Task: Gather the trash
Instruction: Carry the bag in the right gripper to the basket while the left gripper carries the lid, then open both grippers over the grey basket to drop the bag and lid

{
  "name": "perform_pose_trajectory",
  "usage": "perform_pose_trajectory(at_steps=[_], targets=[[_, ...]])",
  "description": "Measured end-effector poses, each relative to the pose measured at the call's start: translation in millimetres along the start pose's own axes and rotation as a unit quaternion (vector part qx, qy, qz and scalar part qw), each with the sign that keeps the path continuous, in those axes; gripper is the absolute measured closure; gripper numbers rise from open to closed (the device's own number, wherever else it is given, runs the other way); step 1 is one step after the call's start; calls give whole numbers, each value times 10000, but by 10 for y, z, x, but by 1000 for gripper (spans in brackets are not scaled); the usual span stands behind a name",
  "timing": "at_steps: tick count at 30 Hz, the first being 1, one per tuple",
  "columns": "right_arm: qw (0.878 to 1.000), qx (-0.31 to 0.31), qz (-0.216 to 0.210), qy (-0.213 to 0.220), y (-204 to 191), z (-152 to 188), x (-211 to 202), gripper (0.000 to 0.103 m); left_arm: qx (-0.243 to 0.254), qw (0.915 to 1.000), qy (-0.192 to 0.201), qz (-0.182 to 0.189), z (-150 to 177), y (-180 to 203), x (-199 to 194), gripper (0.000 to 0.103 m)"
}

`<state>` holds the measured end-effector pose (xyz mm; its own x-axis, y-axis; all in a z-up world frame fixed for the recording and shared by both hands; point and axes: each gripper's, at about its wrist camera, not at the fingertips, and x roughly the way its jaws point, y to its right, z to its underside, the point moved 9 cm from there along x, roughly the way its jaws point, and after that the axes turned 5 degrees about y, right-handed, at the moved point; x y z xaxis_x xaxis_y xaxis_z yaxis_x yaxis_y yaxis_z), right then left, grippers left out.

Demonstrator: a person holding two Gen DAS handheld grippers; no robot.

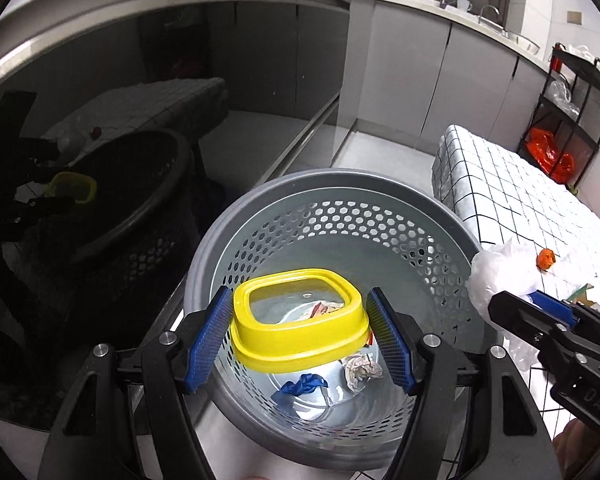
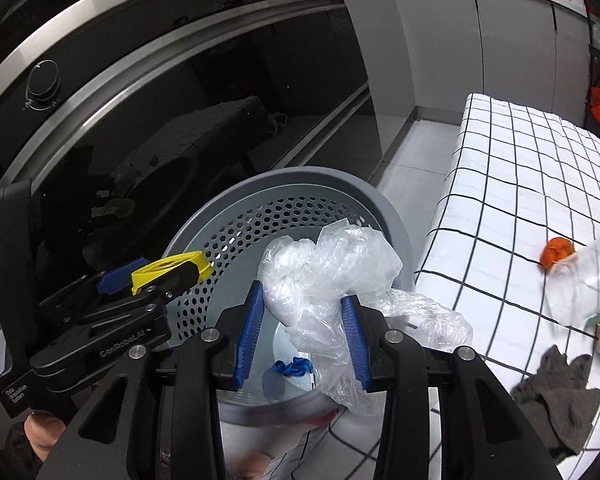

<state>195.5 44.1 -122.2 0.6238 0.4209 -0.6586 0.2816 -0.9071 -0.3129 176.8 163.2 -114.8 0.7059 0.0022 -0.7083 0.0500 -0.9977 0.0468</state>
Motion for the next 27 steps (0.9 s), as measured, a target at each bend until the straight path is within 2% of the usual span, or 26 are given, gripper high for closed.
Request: perform_pose_trajectory(at_steps=[9,18,22,27], targets=[[9998,-49,-78,-160,-31,6,184,65,-66,9999,-113,7,24,-51,60,36],[9997,-152,-111,-152,-71,4,198,63,-125,9998,-125,-6,20,-95,56,35],[9997,-128,-127,-132,-76,-9,202,48,-230,9997,-110,-45,8,-159,51,28],[9998,-124,-126,-116,-99,-9,188,47,-279,9995,-109,-50,6,-191,46,28]])
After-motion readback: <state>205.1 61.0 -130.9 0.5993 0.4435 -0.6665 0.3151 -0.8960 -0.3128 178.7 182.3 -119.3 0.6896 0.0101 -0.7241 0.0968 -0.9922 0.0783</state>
